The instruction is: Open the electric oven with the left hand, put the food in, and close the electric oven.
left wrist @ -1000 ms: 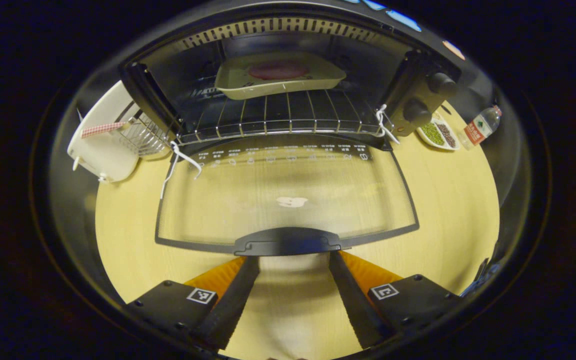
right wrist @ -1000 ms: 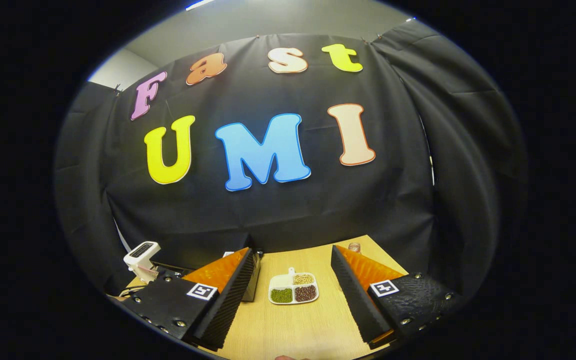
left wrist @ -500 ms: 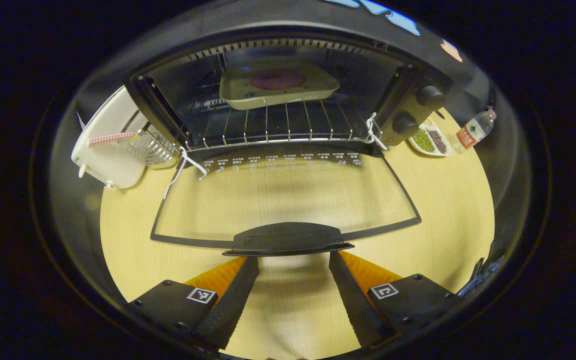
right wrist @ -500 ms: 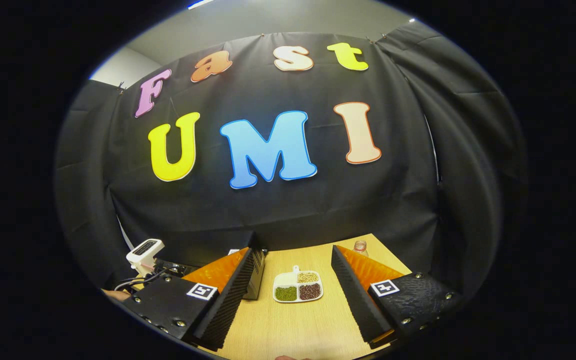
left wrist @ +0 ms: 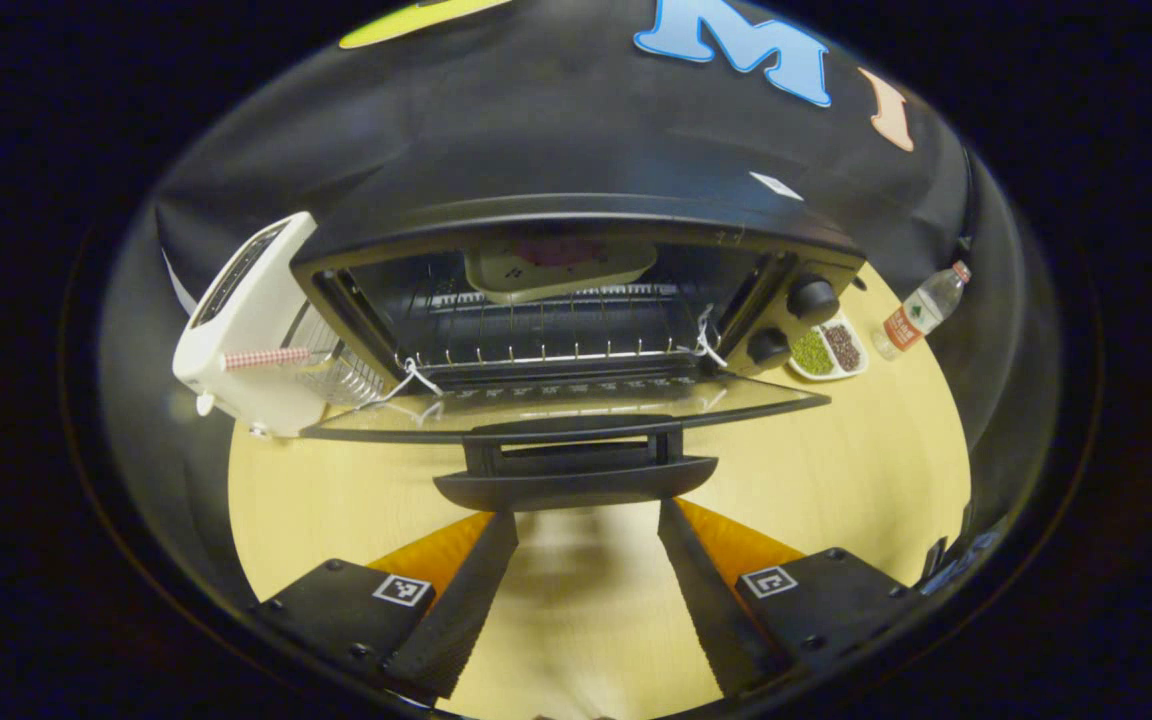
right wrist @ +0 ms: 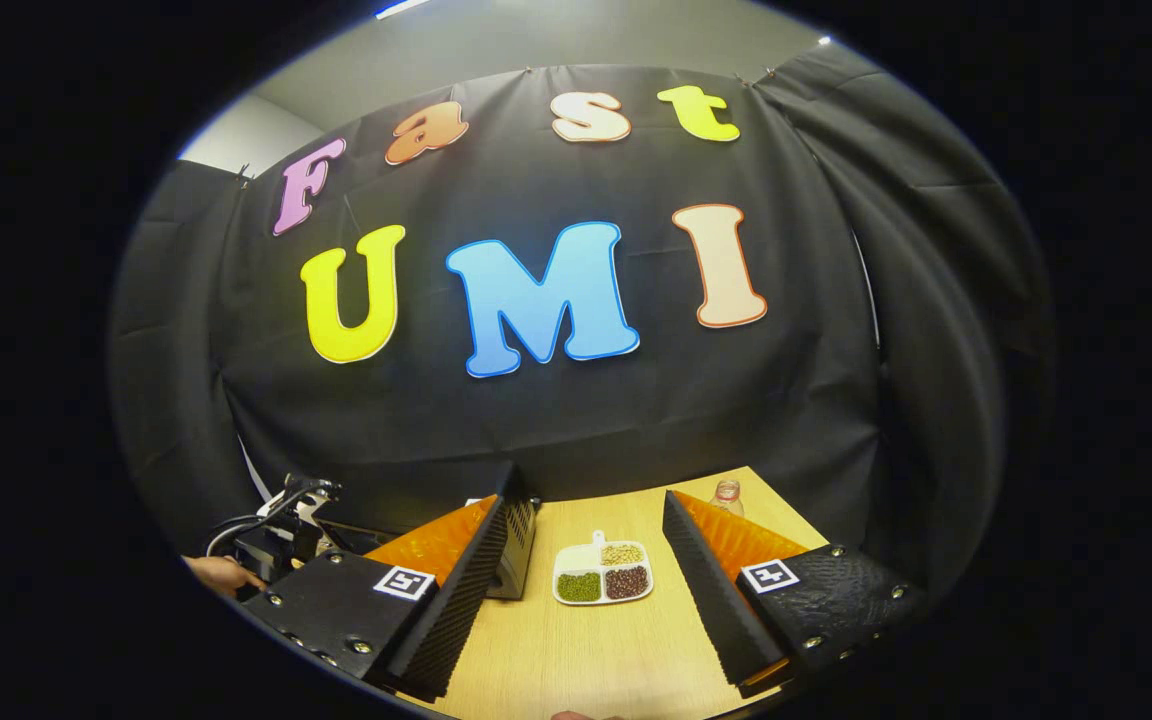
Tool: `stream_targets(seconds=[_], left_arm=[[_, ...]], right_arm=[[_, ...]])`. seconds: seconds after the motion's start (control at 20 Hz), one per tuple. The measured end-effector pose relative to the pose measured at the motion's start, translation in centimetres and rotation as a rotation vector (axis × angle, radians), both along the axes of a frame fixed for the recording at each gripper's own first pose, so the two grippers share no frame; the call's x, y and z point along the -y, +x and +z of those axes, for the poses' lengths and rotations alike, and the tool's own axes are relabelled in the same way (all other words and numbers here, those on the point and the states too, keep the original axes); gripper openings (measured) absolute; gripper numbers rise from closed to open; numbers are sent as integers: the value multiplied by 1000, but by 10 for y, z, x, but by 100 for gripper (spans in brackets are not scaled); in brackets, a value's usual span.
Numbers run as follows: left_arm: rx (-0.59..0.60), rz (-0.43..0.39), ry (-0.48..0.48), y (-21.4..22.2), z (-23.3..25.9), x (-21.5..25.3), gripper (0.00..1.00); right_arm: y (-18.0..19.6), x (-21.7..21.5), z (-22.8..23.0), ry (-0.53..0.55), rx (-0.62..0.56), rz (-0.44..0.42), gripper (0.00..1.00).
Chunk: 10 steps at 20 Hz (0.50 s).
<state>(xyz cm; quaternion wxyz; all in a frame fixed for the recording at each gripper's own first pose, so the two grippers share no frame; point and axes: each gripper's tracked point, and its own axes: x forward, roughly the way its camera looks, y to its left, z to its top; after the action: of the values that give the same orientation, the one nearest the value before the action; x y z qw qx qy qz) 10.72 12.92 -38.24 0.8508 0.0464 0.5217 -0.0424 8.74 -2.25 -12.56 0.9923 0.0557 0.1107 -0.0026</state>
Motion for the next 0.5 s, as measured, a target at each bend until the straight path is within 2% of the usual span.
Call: stream_targets(seconds=[0.1,0.15,0.2,0.25,0.35,0.45,0.5], left_arm=[[32,-2,0,8,7,1,100],[43,-2,-15,10,9,3,97],[44,0,-29,12,12,6,100],[54,3,-23,18,13,6,97],[80,7,-8,26,20,1,100],[134,15,-29,32,37,5,97],[179,13,-40,34,53,9,100]], right_arm=[[-1,3,-1,2,-8,-11,96],[0,4,-2,4,-11,-15,96],[0,5,-2,4,-15,-18,96],[2,5,-5,6,-19,-20,96],[3,3,-7,11,-27,-16,96],[3,3,-5,7,-25,-12,96],[3,3,-3,3,-21,-10,96]])
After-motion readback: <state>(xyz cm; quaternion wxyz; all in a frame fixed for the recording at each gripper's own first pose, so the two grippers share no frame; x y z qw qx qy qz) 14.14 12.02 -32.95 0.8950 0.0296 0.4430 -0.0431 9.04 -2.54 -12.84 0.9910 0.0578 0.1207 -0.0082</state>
